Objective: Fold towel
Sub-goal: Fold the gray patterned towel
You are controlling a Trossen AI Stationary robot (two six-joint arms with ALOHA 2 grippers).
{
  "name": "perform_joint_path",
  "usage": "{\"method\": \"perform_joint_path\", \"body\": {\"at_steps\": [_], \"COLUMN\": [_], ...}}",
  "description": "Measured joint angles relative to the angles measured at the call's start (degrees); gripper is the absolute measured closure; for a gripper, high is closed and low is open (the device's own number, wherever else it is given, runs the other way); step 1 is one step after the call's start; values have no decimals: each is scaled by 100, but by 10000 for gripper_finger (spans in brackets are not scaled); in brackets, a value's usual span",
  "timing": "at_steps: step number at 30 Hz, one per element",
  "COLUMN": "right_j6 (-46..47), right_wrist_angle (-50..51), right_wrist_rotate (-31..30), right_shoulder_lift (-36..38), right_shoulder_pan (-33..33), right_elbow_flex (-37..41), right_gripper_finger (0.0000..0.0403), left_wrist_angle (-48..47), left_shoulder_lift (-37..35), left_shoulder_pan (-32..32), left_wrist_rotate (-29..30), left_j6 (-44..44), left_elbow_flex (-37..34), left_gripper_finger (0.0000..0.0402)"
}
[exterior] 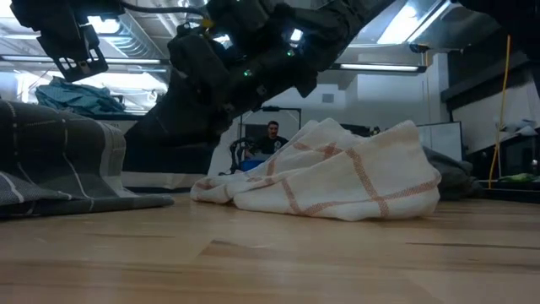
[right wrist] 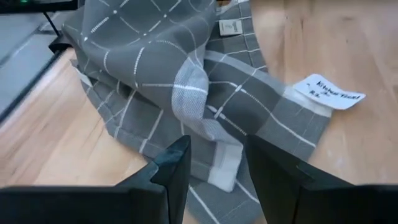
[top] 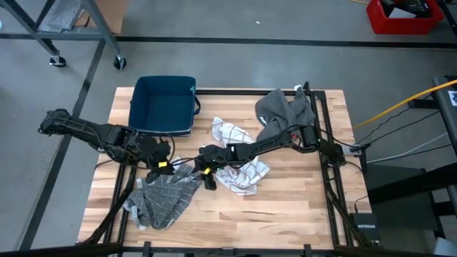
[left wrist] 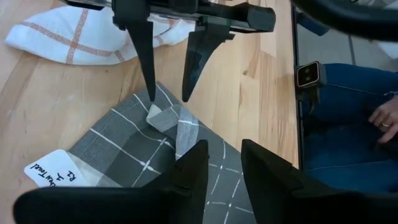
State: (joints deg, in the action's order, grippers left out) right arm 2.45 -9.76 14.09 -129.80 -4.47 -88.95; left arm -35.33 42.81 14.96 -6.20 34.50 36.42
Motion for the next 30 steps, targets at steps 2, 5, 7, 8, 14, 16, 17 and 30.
{"method": "perform_joint_path", "body": {"at_steps": [2, 5, 7, 8, 14, 16, 17, 30], "right_j6": [-156, -327, -416, -452, -412, -290, -275, 213], "right_wrist_angle": [0, -2, -4, -13, 29, 85, 17, -428], "right_wrist_rotate": [-6, -7, -13, -70, -296, -295, -295, -243], "right_shoulder_lift": [-3, -4, -4, -4, -4, -24, -58, -515], "right_shoulder_pan": [0, 0, 0, 0, 2, 2, 2, -5], "right_elbow_flex": [0, 0, -2, 0, 0, 0, 0, -75], "right_gripper_finger": [244, 244, 244, 244, 244, 244, 244, 244], "left_wrist_angle": [14, 22, 23, 22, 31, 42, 42, 57], "left_shoulder_lift": [0, 0, 0, 0, 0, 0, 0, 0], "left_shoulder_pan": [0, 0, 0, 0, 0, 0, 0, -10], "left_wrist_rotate": [1, 2, 2, 4, 6, 5, 5, 7], "left_j6": [0, 3, 6, 2, 20, 20, 20, 110], "left_elbow_flex": [-2, -2, -2, -2, -2, -2, -2, -4], "left_gripper_finger": [314, 314, 314, 314, 314, 314, 314, 314]}}
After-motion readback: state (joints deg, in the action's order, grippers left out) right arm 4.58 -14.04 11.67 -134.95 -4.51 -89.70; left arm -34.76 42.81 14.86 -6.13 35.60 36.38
